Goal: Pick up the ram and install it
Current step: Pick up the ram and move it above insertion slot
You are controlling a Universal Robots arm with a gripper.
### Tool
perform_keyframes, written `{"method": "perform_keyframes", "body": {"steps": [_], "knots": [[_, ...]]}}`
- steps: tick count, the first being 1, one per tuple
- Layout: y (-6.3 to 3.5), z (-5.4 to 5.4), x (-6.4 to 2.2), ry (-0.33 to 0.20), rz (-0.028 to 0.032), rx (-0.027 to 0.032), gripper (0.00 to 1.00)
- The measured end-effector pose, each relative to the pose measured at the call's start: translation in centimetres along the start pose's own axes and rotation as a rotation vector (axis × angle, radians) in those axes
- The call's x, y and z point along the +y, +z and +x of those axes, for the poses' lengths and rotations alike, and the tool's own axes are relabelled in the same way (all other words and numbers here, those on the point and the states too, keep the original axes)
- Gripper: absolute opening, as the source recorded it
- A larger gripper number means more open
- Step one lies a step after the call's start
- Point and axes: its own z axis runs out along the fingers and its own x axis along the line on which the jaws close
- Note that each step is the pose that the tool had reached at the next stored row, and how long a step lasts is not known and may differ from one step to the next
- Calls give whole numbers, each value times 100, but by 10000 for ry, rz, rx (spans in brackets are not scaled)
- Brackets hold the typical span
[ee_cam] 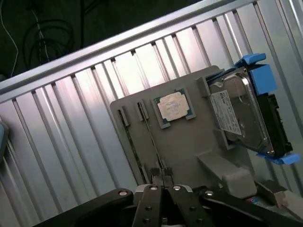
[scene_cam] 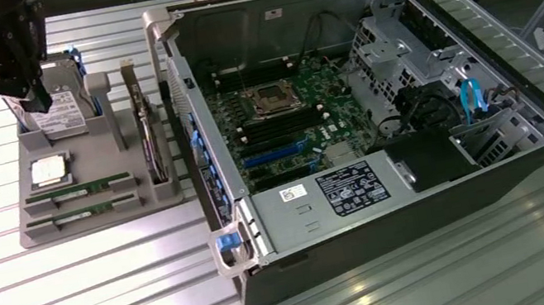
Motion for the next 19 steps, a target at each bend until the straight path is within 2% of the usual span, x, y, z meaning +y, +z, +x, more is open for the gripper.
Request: {"method": "perform_keyframes", "body": {"steps": [1, 2, 7, 10, 11, 12, 19], "knots": [[0, 0, 0, -147, 3, 8, 9], [1, 0, 0, -692, 13, 41, 9], [4, 0, 0, -2522, 49, 158, 9], [4, 0, 0, -2640, 51, 162, 9], [4, 0, 0, -3049, 55, 175, 9], [4, 0, 0, -3139, 57, 177, 9], [4, 0, 0, -3142, 57, 177, 9]]}}
